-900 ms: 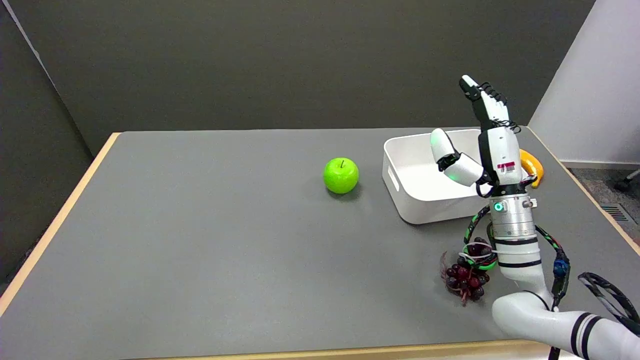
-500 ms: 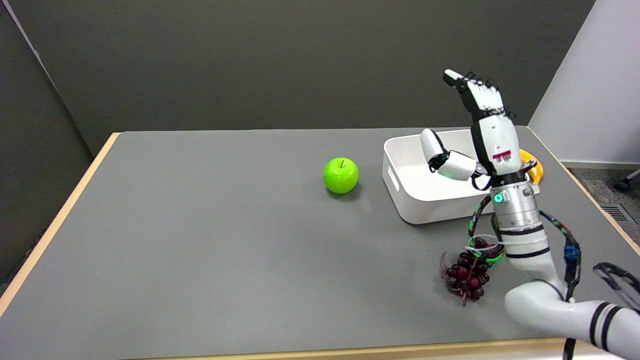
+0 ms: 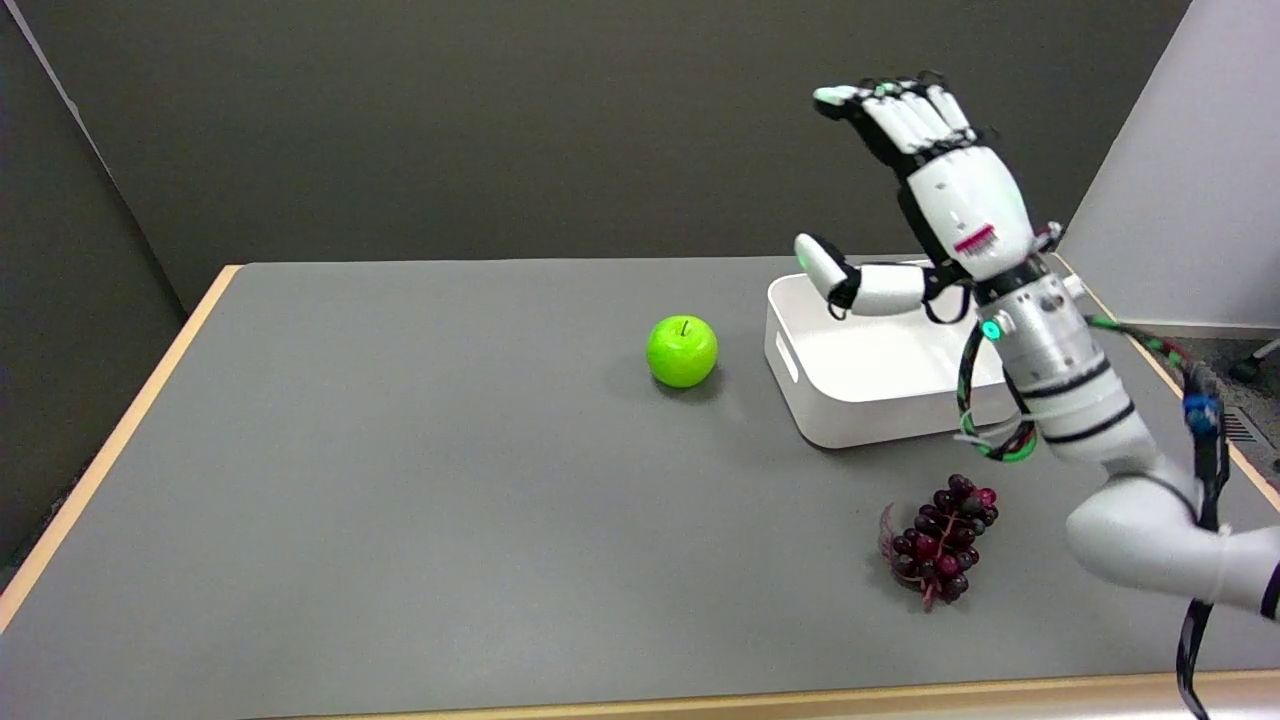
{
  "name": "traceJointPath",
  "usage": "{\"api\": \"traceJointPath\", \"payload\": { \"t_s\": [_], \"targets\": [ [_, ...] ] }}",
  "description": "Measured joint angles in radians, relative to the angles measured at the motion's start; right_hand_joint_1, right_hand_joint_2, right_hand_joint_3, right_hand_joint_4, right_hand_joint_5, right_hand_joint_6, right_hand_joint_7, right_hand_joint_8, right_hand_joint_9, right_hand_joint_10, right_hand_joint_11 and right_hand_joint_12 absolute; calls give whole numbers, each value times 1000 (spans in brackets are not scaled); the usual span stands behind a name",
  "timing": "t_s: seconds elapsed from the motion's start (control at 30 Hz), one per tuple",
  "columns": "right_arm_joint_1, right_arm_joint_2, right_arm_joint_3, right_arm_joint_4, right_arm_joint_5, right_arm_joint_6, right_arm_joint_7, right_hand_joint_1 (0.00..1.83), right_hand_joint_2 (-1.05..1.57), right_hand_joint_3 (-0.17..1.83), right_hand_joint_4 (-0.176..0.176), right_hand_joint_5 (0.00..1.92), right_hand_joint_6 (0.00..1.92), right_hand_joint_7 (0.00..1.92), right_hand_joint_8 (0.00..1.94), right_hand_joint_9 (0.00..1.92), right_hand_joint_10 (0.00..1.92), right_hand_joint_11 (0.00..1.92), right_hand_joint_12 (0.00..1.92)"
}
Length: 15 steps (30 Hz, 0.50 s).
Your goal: Pick up the green apple.
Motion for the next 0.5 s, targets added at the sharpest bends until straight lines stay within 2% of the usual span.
{"api": "traceJointPath", "payload": {
  "t_s": [0.17, 0.33, 0.5],
  "targets": [
    [30, 20, 88, 70, -55, -257, -18, 283, 563, 856, 56, 167, 360, 170, 239, 80, 563, -1, 926],
    [92, 21, 118, 90, -78, -438, -13, 280, 559, 860, 56, 160, 357, 151, 229, 60, 547, -1, 908],
    [193, 17, 91, 83, -87, -595, -1, 310, 546, 893, 47, 136, 387, 100, 249, 20, 505, -1, 869]
  ]
}}
